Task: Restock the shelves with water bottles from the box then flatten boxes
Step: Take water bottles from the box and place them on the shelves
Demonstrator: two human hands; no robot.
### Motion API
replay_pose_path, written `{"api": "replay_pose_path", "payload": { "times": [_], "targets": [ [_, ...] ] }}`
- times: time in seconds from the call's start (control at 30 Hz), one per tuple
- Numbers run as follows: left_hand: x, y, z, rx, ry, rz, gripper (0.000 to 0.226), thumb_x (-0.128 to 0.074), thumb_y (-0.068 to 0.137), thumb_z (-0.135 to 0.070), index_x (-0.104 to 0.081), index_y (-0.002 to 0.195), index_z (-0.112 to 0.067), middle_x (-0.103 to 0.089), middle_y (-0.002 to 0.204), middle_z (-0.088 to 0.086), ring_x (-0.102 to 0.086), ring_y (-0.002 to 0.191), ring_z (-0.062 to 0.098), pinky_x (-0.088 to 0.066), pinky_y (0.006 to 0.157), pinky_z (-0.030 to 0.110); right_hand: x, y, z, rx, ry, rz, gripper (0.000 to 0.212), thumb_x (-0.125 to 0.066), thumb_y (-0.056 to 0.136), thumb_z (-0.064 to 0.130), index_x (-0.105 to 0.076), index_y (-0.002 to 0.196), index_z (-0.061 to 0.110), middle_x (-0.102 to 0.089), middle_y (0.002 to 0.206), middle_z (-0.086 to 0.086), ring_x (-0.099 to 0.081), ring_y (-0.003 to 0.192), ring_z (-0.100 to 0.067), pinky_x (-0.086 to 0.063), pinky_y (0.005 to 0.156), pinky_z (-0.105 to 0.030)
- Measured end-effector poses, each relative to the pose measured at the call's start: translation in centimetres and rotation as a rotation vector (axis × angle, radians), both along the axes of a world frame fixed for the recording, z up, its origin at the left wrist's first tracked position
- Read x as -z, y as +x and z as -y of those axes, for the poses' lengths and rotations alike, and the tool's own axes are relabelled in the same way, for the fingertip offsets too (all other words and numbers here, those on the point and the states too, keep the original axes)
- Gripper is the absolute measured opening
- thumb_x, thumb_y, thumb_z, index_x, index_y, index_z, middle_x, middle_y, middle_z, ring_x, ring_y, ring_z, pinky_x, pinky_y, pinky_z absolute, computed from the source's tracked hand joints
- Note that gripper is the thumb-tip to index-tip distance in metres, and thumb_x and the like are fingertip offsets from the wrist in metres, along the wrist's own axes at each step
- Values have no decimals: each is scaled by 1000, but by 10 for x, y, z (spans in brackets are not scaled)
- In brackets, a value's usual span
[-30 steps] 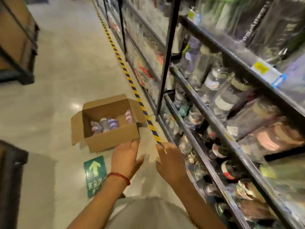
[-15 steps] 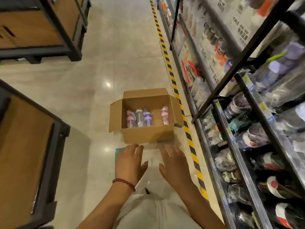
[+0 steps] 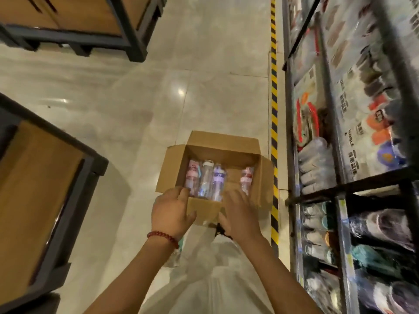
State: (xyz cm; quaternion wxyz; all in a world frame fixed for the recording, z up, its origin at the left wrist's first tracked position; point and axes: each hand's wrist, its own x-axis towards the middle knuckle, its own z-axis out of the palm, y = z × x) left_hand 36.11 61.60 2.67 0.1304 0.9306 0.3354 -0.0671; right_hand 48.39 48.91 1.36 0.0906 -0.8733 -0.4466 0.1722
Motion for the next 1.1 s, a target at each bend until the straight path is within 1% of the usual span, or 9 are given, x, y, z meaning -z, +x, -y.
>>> {"api": "replay_pose_path", "payload": {
  "times": [0.07,0.13,0.2,0.27,0.37,0.6,0.77,0.93,1.1],
  "targets": [
    [11,30,-20,-36,-32,-38,48,-85,52,-32,-65,91,-13,-66,80,6,-62,70,28,-52,58,33,16,33,-20,-6,-23,-60,43,-80,57,14,-67,99,10,-67,98,-11,-65,88,-33,-54,64,-38],
    [35,57,-39,-70,-64,-60,51,-87,48,-30,-66,91,-12,-66,80,5,-63,69,28,-52,56,32,39,64,-41,5,-33,-117,40,-73,70,12,-64,110,11,-63,112,-11,-60,103,-35,-52,78,-43],
    [68,79,-56,-113,-126,-64,50,-84,53,-30,-66,98,-15,-65,88,3,-63,78,26,-53,62,33,66,89,-63,-26,-103,-138,46,-63,84,17,-52,129,17,-51,132,-6,-47,122,-29,-42,97,-40],
    [105,98,-70,-187,-173,-89,49,-75,68,-37,-61,112,-21,-63,103,-3,-60,93,21,-50,73,31,100,111,-80,-43,-165,-189,50,-53,91,23,-38,139,23,-41,141,-1,-38,128,-23,-32,104,-34],
    [174,118,-89,-230,-207,-92,50,-70,74,-41,-55,119,-25,-59,109,-5,-55,101,17,-46,76,27,164,131,-100,-3,-198,-269,54,-54,91,26,-34,141,24,-40,141,1,-38,126,-21,-34,102,-32],
    [362,136,-134,-336,-346,-149,43,-72,70,-35,-55,106,-20,-58,99,1,-56,91,23,-47,69,31,334,147,-138,15,-279,-375,45,-55,90,25,-41,133,20,-45,127,0,-43,119,-21,-41,93,-30],
    [479,128,-162,-363,-365,-262,58,-72,70,-46,-51,118,-22,-57,107,1,-55,97,23,-49,76,34,458,147,-168,27,-381,-398,50,-58,88,25,-41,135,16,-49,126,-6,-45,117,-25,-44,91,-33],
    [562,136,-183,-469,-438,-395,69,-75,72,-39,-41,128,-17,-51,123,7,-51,112,27,-46,93,38,555,144,-201,60,-414,-422,52,-59,88,24,-39,135,13,-49,126,-10,-47,116,-29,-44,87,-34],
    [617,146,-184,-669,-605,-304,96,-81,66,-33,-25,141,-15,-44,133,10,-47,120,29,-39,99,39,613,134,-219,233,-407,-511,59,-63,86,33,-38,132,5,-59,115,-14,-59,103,-31,-46,74,-31]
  ]
}}
